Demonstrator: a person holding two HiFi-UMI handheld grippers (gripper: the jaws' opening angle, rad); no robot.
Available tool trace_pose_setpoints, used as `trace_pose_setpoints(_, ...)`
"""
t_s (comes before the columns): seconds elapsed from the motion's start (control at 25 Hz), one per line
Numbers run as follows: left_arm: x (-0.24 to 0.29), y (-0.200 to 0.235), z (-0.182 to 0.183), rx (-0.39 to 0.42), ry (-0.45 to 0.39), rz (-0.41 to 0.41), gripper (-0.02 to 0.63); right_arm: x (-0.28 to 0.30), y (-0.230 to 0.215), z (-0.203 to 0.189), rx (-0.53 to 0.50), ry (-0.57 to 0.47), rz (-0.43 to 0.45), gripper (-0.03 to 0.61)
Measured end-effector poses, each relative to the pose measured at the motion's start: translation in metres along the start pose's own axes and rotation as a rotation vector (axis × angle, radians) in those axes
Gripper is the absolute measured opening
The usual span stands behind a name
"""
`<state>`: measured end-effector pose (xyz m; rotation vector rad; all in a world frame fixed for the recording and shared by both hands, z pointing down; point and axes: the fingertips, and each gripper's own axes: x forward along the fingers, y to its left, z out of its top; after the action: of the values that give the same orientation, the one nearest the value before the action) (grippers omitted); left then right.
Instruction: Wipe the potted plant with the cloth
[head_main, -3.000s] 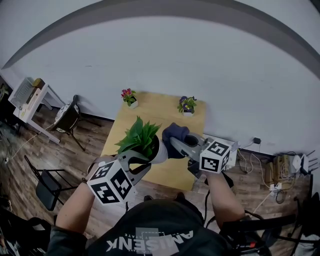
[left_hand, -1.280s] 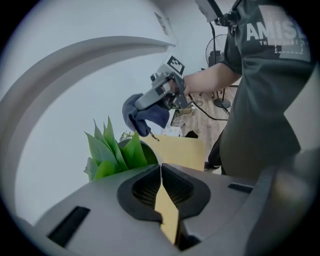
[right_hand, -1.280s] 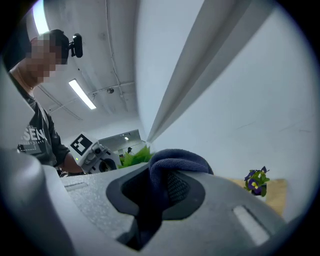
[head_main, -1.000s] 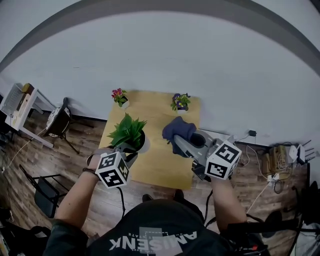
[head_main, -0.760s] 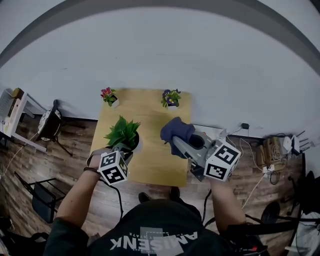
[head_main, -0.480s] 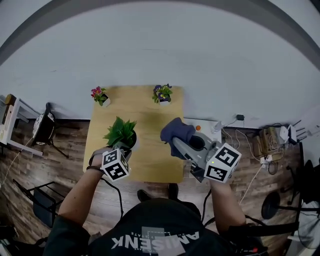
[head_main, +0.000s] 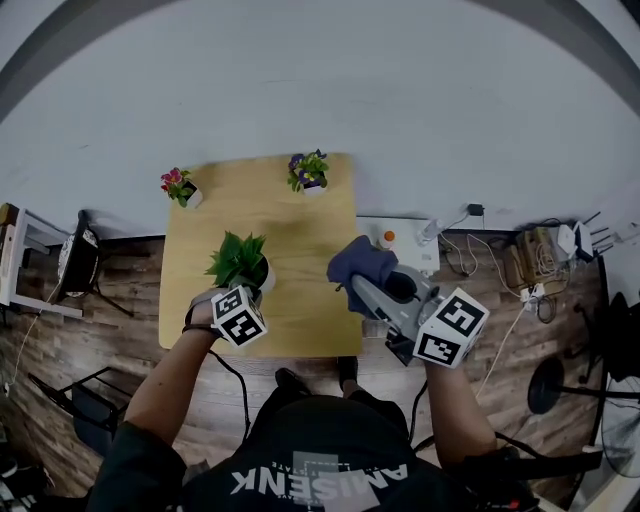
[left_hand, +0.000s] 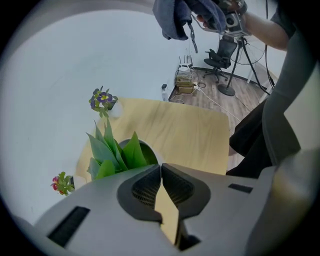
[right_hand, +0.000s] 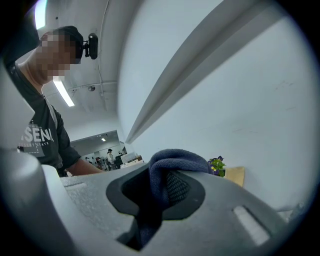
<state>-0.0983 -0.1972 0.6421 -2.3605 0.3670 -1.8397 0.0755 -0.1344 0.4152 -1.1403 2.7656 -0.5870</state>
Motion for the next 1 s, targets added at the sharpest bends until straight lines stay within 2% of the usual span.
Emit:
trace_pose_setpoints(0.24, 0.020, -0.001, 0.004, 0.006, 0.010, -0.012, 0.014, -0.014, -0.006, -0.013, 0.022, -0.001, -0.048, 0.051)
trace_pose_setpoints(0.68, 0.035, -0.010, 0.011, 0.087, 0.027, -0.038, 0.012, -0.020, -0.013, -0.025, 0.060, -0.011, -0.087, 0.051)
trace_pose_setpoints(1.0, 0.039, 0.001, 0.011, 0.067, -0.002, 0.001, 0.026, -0.024, -0.020, -0.034, 0.080, -0.010, -0.111, 0.051)
